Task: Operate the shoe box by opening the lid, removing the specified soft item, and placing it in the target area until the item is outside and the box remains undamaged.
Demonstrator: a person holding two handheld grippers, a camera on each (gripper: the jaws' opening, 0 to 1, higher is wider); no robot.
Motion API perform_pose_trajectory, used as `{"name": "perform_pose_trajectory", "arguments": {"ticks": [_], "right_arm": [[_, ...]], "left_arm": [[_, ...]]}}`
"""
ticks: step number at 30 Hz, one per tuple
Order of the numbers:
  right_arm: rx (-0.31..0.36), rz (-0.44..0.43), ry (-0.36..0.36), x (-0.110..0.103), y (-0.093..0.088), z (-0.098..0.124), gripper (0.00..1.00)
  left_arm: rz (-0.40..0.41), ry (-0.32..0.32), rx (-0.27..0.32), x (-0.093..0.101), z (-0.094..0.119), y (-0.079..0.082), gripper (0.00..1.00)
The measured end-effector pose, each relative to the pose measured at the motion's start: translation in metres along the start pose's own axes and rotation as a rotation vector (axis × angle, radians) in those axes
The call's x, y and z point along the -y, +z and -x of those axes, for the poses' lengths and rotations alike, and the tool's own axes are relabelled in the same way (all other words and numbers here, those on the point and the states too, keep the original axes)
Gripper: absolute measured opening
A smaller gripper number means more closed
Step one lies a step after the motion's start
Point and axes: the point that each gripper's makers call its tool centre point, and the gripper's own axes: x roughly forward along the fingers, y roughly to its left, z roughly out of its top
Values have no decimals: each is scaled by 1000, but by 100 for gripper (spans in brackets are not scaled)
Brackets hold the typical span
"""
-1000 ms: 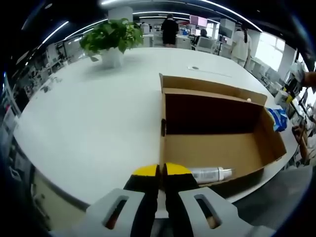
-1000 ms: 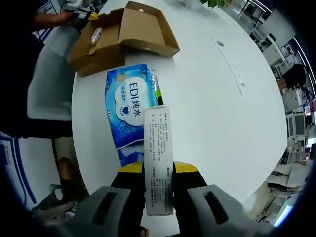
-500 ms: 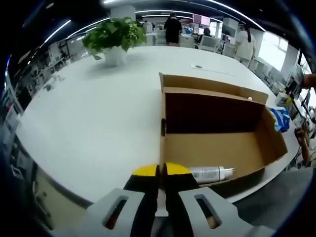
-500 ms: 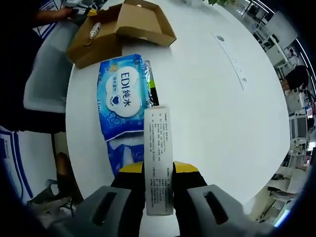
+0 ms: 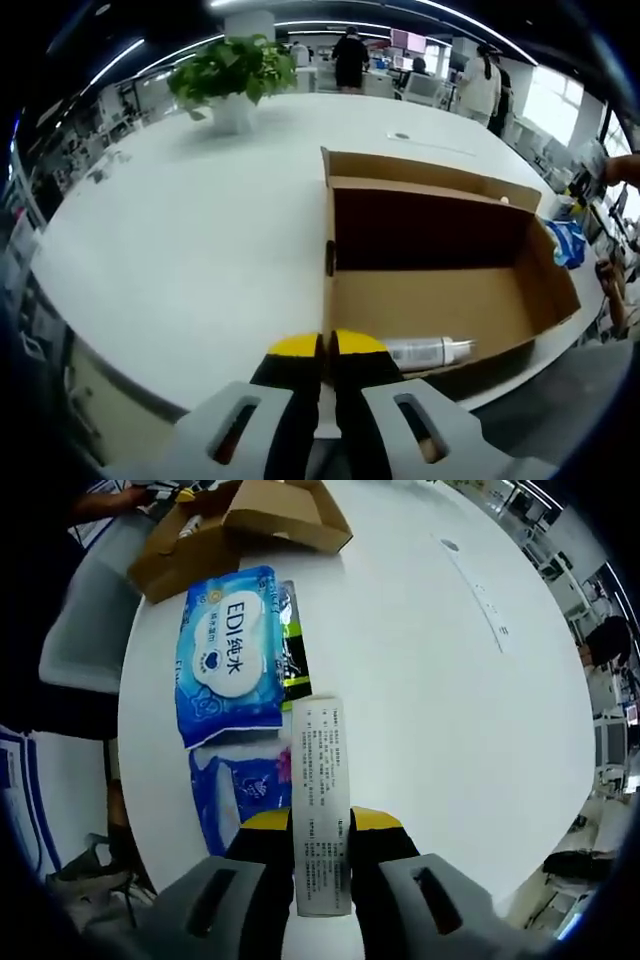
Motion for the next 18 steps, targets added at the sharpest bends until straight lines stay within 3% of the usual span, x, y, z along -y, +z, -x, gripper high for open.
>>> {"name": "perform_pose_trajectory", "arguments": {"ticks": [10,18], "right_arm": [[-29,67,15,4,-12,-14,18],[-2,58,27,8,-12,-21,18]], "left_arm": [[3,-3,1,0,0,0,0],[7,-3,1,0,0,-1,0]]}}
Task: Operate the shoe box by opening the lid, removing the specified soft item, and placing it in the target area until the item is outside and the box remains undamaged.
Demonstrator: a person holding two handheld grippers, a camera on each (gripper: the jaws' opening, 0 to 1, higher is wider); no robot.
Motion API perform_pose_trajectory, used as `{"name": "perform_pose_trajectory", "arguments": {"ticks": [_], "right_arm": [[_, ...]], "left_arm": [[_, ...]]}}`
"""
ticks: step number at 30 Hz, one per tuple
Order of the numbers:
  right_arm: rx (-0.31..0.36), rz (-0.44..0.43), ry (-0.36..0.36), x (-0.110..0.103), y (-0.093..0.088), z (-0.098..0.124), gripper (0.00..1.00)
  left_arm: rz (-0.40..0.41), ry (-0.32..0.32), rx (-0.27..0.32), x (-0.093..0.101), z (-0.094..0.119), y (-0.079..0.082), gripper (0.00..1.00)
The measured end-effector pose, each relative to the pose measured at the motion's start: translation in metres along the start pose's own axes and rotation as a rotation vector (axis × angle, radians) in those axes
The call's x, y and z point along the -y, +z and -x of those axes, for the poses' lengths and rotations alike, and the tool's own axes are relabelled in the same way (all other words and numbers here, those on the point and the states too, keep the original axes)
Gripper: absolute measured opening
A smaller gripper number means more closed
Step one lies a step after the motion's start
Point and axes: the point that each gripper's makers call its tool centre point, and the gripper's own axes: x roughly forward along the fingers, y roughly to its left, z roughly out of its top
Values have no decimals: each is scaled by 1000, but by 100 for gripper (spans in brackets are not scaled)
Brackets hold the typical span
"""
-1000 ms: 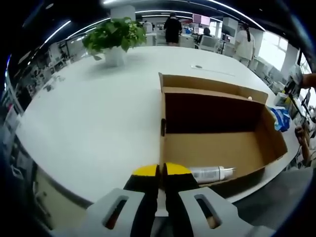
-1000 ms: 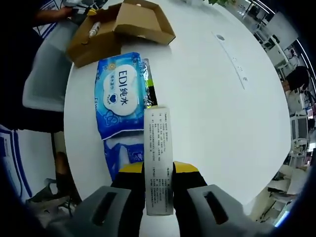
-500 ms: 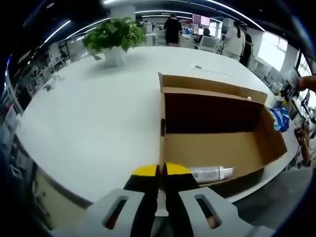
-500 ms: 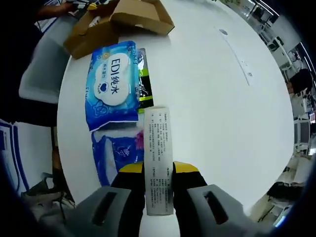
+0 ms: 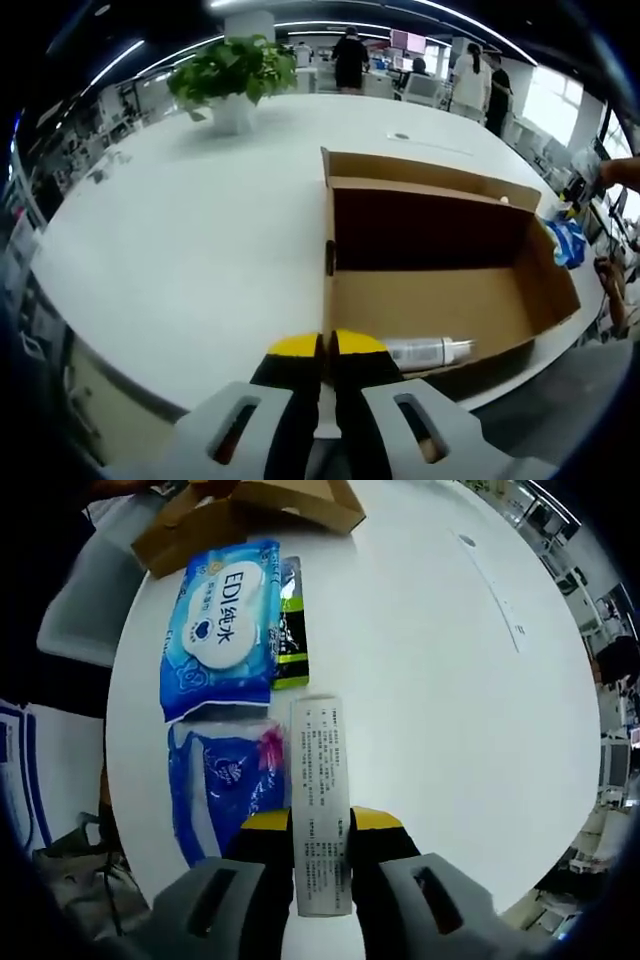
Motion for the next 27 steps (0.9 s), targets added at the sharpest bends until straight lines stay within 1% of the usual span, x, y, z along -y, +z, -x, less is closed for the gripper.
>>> {"name": "perform_pose_trajectory", "arguments": {"ticks": [3,8,14,16,17,18,22,24,26,27], "right_arm": [[-2,-1,4,1,-1,-2,18],[-16,-10,29,-2,-5,-4,19],[-36,-3,23,-1,-9,-5,19],[-32,-19,16,1,-9,-3,23],[-36,-18,2,5,-11,-1,24],[-32,-27,4,5,-11,0,24],[-26,-37,-8,-3,-5,11,23],[-12,-49,-17,-5,0,19,22],[2,-53,-38,-5,6,26,22],[13,-51,-61,-4,11,33,22]], "left_arm": [[1,0,0,0,0,0,0],[1,1,0,0,0,0,0],[1,0,-1,0,0,0,0],[-2,1,-1,0,0,0,0],[-1,0,-1,0,0,0,0],[-1,0,0,0,0,0,0],[-2,-1,1,0,0,0,0],[-4,-1,1,0,0,0,0],[-1,-3,3,0,0,0,0],[-3,-3,3,1,0,0,0]]}}
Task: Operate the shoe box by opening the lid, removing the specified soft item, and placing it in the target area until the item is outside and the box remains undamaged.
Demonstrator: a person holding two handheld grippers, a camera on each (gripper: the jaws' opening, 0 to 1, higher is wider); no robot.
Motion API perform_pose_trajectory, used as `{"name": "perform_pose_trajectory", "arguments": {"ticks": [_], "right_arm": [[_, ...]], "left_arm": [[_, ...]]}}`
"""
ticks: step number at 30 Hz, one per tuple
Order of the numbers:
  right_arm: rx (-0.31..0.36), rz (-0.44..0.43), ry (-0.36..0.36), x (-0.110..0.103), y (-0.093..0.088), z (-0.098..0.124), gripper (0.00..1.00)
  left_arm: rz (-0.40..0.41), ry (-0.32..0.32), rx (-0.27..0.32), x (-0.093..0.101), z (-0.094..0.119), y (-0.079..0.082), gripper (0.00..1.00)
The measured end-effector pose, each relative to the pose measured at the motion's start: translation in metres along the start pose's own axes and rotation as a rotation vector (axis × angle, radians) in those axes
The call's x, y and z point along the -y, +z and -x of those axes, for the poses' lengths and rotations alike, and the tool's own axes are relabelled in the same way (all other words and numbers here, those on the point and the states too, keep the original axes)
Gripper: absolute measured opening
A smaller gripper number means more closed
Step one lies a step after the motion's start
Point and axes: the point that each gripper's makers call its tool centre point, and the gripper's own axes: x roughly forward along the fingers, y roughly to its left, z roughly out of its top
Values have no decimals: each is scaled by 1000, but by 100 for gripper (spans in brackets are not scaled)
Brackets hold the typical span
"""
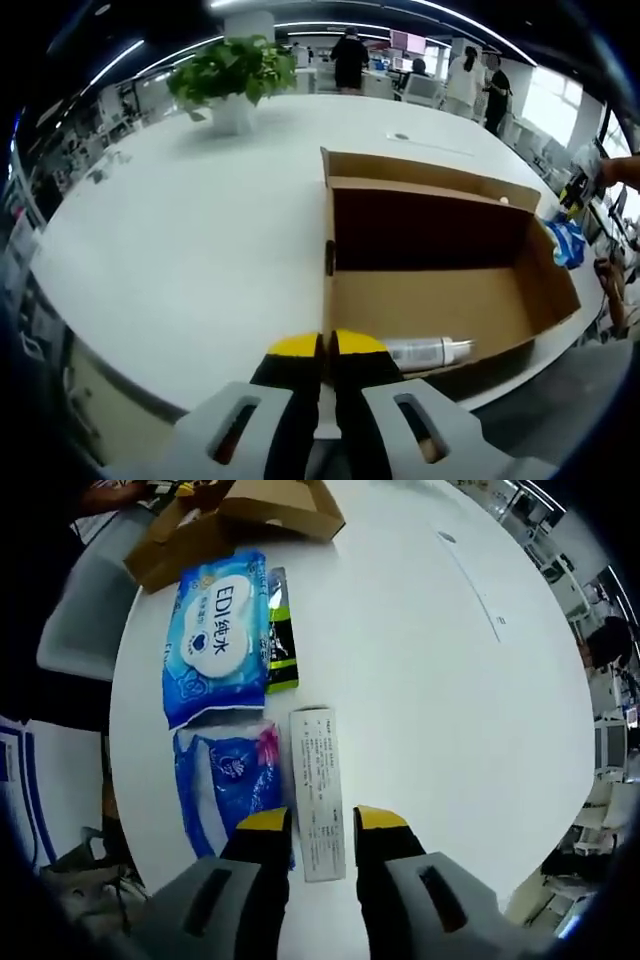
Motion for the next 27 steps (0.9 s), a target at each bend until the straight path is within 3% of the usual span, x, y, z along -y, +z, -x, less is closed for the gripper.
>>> {"name": "perform_pose_trajectory", "arguments": {"ticks": [7,12,19,27], "right_arm": [[83,14,-85,-5,32,33,18],[172,17,-132,-23,72,52,16],[197,53,-118,-58,102,56,19],[232,42,-97,-79,120,50,17]], "left_arm": [[-8,3,0,0,0,0,0],[-11,7,-1,0,0,-1,0],[-14,9,-3,-1,0,0,0],[-12,2,-2,-1,-1,0,0]]}}
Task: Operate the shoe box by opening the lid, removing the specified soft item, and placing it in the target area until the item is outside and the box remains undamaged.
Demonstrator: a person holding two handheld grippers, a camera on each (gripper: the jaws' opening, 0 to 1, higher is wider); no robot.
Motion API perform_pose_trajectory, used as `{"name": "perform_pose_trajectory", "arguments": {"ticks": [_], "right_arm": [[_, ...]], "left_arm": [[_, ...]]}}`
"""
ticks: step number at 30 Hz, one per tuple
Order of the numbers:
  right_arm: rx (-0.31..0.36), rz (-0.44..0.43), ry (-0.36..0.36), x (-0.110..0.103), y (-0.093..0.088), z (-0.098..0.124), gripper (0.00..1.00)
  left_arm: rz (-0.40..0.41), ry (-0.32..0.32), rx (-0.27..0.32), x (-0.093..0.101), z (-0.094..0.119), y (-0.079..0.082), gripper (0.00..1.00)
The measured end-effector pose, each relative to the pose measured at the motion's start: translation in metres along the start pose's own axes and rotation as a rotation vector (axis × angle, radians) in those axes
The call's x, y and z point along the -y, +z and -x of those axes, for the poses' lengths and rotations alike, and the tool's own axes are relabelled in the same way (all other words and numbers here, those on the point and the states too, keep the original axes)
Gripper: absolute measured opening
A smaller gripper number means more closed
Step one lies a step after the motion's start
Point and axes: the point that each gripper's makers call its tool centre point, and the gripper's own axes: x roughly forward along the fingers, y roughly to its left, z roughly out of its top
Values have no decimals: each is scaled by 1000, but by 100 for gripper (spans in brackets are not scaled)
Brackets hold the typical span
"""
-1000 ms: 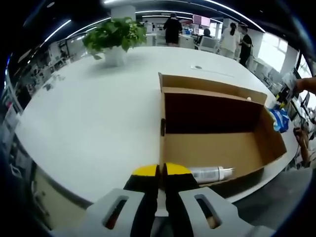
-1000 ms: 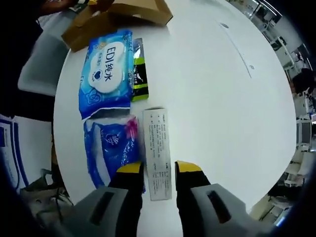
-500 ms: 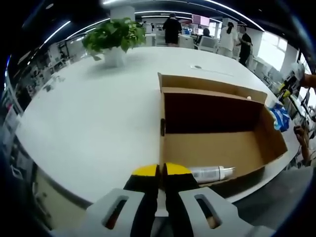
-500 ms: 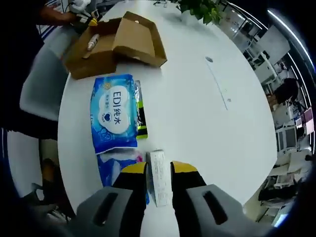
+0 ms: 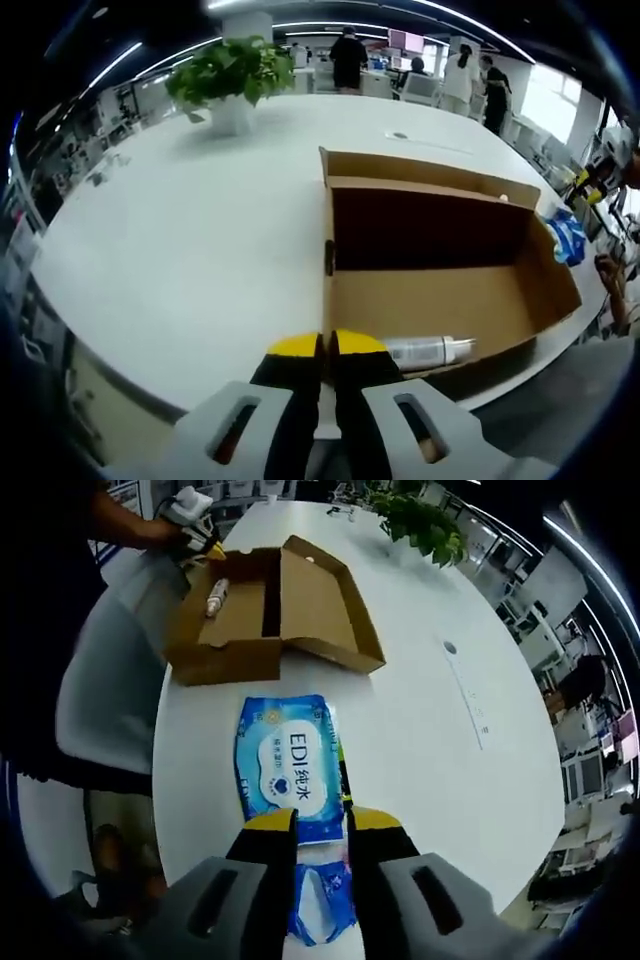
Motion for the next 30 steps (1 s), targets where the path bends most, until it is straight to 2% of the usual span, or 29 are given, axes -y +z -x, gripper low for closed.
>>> {"name": "perform_pose_trajectory", "arguments": {"ticks": [9,17,22,30], "right_arm": [[8,2,10,-17,19,-6,15],[44,23,34,-43,55,-17,13],[23,82,77,-66,72,-32,13],[71,94,118,-96,113,-53,12]], "left_arm": [[24,-8,-2,0,-1,0,0],[45,-20,-4,0,-2,0,1],[42,-24,0,0,-1,0,1],[64,-37,-2,0,-2,0,1]]}}
